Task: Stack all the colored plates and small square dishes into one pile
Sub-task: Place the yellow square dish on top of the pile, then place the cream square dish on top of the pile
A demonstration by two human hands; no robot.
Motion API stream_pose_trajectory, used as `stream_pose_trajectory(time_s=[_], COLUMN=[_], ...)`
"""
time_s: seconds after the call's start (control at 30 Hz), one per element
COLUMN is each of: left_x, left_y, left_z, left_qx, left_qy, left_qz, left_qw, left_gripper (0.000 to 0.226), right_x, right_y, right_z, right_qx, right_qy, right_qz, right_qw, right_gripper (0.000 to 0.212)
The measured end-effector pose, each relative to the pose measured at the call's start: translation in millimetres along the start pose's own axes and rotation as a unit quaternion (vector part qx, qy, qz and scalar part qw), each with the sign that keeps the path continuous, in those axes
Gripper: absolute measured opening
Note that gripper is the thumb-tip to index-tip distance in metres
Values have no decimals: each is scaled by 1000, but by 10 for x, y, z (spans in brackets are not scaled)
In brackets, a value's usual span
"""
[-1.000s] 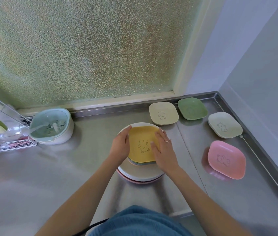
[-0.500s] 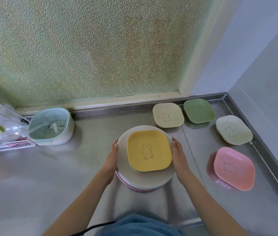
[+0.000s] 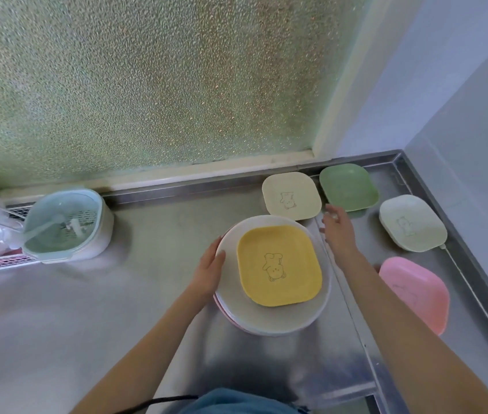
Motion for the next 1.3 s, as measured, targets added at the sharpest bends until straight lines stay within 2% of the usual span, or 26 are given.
stream_pose_trajectory(time_s=[0.1,0.17,0.23,0.37,0.53,0.6,0.7,0.8,0.87,0.93,1.1,1.17,1.23,1.3], left_x=[-87,-77,-62,-69,-47,-31,-54,-104,-133,-215,-542,-591,-565,-509], left_y=[-7,-12,-21,-17,-33,-38,-27,-27,-17,-3,102,169,178,146], left_z=[-5,-20,-20,-29,-35,-31,-14,10,44,54,-45,-97,-165,-192], left_qx=[17,20,12,9,14,21,34,33,8,-11,-41,-38,-11,4], left_qy=[-49,-46,-38,-40,-36,-47,-63,-96,-101,-65,-5,-54,-172,-265], left_qz=[-52,-51,-46,-41,-46,-44,-45,-54,-13,11,-58,-93,-130,-156], left_qw=[997,997,998,998,998,998,996,993,995,998,997,993,977,952], left_gripper=[29,27,28,32,37,38,40,44,48,51,51,48,49,54], right_x=[7,-14,-29,-53,137,273,502,737,815,760,406,294,230,212], right_y=[-349,-467,-548,-622,-517,-409,-197,140,476,837,1480,1579,1644,1668], right_z=[-149,-255,-310,-295,-197,-101,35,113,135,146,158,133,72,12], right_qx=[57,109,117,65,-17,-69,-126,-134,-128,-125,-134,-127,-105,-90], right_qy=[80,156,186,155,209,173,110,61,55,59,93,119,157,218], right_qz=[-44,-55,-52,-61,13,36,66,108,133,133,126,110,87,87], right_qw=[994,980,974,984,978,982,984,983,981,981,979,979,978,968], right_gripper=[39,39,35,24,21,20,30,25,16,23,34,46,57,56])
Point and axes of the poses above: each hand's wrist, its own y-axis away from the middle knuckle, its own z-axis out of the back of the hand, x = y × z, the point moved 6 cm from there along -y, towards the middle knuckle, and after that the axes turned 8 degrees about -y, right-handed, at the moved point
